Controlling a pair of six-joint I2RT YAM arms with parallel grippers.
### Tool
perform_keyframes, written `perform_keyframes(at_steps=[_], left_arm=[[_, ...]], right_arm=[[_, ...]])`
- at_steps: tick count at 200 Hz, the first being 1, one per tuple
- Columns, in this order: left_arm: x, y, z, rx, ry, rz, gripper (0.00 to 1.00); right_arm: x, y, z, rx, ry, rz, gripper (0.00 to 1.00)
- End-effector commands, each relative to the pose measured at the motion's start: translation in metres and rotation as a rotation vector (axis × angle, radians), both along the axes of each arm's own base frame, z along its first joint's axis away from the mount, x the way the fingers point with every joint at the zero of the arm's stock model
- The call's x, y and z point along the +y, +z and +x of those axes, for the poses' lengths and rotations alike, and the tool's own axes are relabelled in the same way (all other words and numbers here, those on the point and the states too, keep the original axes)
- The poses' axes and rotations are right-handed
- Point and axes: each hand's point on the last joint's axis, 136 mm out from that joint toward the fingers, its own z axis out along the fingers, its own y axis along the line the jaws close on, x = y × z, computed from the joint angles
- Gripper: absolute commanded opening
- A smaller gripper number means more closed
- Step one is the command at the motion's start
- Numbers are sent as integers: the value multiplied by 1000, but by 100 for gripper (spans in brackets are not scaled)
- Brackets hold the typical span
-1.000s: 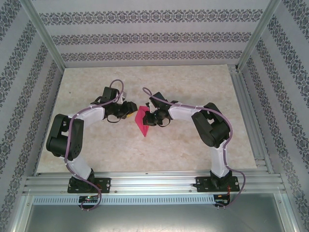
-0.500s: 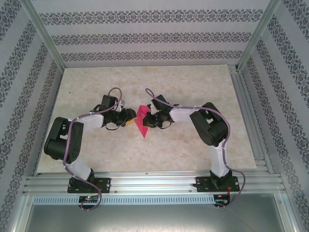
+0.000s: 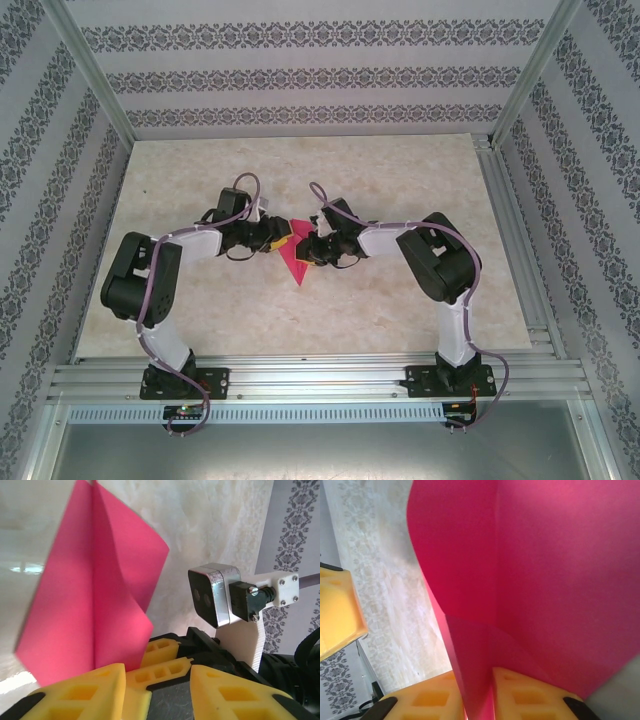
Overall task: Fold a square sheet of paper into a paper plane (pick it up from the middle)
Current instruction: Fourth fold the wing at the center of the table.
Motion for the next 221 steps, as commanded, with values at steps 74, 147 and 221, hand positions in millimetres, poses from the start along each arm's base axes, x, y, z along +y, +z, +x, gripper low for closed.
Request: perform_keyframes(at_steps=[74,147,221], left_arm=[[-21,8,20,-25,-29,-39,34],[-21,6,18,-19,-35,-31,34],[-21,2,16,-7,-39,-25,35]], right_arm=[[-15,17,-19,-32,25,-79,27],[-16,5,-25,-90,34,-289,27],[0,10,-18,-104,41,-208,11]])
